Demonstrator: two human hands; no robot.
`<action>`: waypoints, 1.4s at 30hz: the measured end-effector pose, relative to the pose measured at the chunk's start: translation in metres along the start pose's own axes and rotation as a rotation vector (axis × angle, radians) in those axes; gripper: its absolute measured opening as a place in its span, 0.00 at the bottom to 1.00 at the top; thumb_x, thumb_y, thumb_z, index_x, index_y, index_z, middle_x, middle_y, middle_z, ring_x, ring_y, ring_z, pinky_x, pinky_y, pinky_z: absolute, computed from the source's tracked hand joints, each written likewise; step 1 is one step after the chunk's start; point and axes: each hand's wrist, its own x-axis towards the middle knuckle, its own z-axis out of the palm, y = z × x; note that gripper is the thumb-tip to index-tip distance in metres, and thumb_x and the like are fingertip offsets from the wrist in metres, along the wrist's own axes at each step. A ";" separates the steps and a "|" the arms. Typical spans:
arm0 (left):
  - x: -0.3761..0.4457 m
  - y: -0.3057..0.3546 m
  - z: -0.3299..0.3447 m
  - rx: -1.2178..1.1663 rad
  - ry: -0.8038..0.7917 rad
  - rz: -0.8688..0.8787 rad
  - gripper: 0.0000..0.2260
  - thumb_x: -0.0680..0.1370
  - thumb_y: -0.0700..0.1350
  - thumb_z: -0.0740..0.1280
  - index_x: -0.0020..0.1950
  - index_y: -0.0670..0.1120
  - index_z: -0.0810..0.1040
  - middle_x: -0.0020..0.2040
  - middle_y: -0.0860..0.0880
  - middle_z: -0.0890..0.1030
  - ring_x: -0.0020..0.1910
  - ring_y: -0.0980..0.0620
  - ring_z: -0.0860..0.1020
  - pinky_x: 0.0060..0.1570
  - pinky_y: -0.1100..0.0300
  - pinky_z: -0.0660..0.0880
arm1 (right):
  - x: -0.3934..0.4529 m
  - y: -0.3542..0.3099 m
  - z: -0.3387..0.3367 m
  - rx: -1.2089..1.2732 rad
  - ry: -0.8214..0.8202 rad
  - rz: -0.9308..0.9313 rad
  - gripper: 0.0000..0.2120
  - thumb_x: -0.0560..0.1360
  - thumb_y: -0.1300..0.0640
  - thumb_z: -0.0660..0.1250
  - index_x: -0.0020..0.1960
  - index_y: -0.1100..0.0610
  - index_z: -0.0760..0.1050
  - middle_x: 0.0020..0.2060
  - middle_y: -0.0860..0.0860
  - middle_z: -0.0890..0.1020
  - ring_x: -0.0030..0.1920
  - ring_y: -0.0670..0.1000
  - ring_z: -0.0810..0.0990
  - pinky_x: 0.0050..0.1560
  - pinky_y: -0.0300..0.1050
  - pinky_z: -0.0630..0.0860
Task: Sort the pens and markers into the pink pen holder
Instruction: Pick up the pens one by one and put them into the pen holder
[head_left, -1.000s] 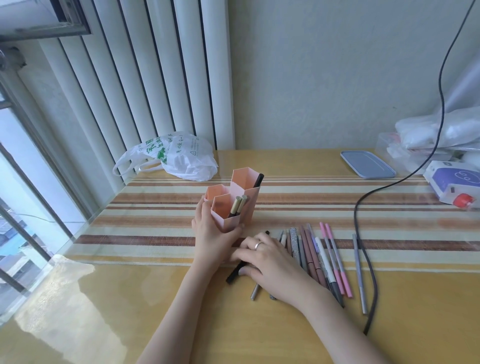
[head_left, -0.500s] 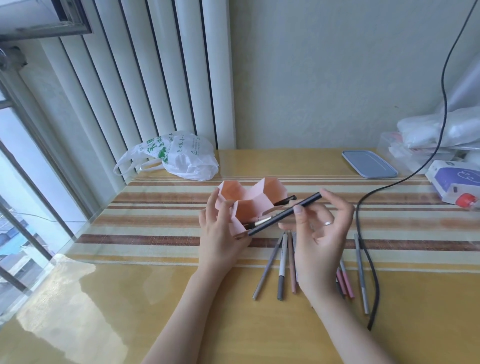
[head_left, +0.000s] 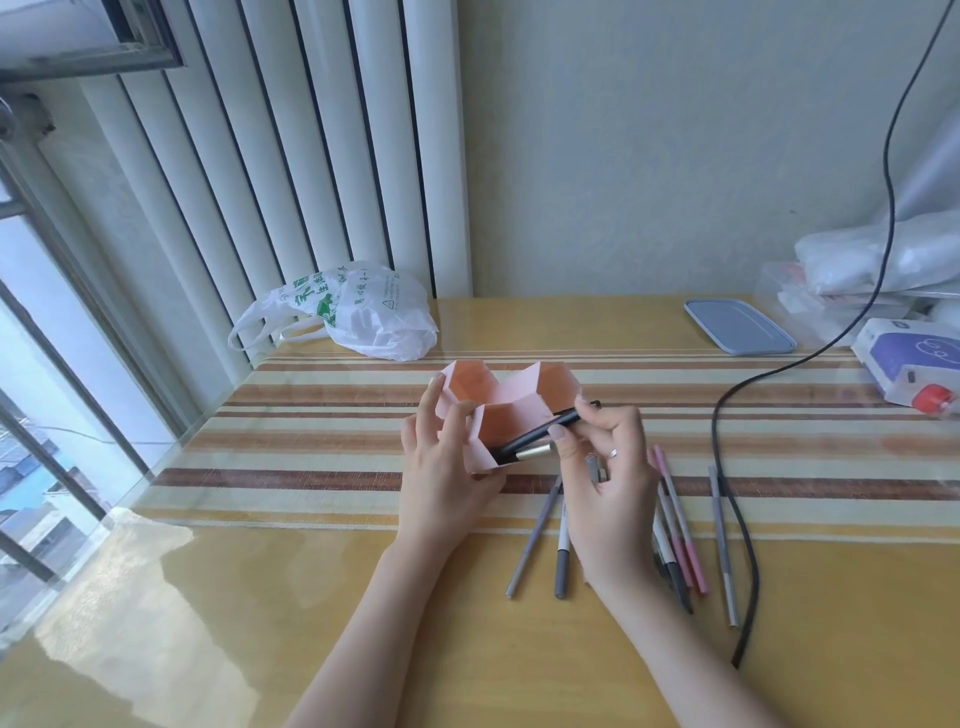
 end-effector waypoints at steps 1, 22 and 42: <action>0.000 0.000 0.000 -0.001 0.000 0.004 0.30 0.61 0.42 0.75 0.59 0.53 0.68 0.75 0.50 0.57 0.62 0.50 0.60 0.55 0.55 0.64 | 0.000 0.002 0.000 -0.044 -0.027 -0.034 0.10 0.75 0.61 0.67 0.50 0.49 0.70 0.47 0.47 0.80 0.50 0.39 0.79 0.50 0.31 0.74; 0.003 -0.002 -0.001 -0.121 0.133 -0.147 0.27 0.65 0.47 0.76 0.58 0.57 0.66 0.72 0.49 0.60 0.64 0.50 0.60 0.59 0.57 0.59 | 0.010 0.024 -0.010 -0.322 -0.265 -0.083 0.23 0.67 0.76 0.59 0.39 0.52 0.84 0.41 0.47 0.80 0.46 0.50 0.74 0.48 0.41 0.71; 0.004 0.000 -0.004 -0.169 0.189 -0.235 0.27 0.65 0.46 0.77 0.60 0.50 0.69 0.72 0.47 0.61 0.69 0.47 0.59 0.61 0.57 0.59 | 0.010 0.010 -0.018 -0.396 -1.052 0.160 0.06 0.74 0.53 0.70 0.49 0.45 0.84 0.60 0.35 0.74 0.62 0.38 0.65 0.40 0.30 0.68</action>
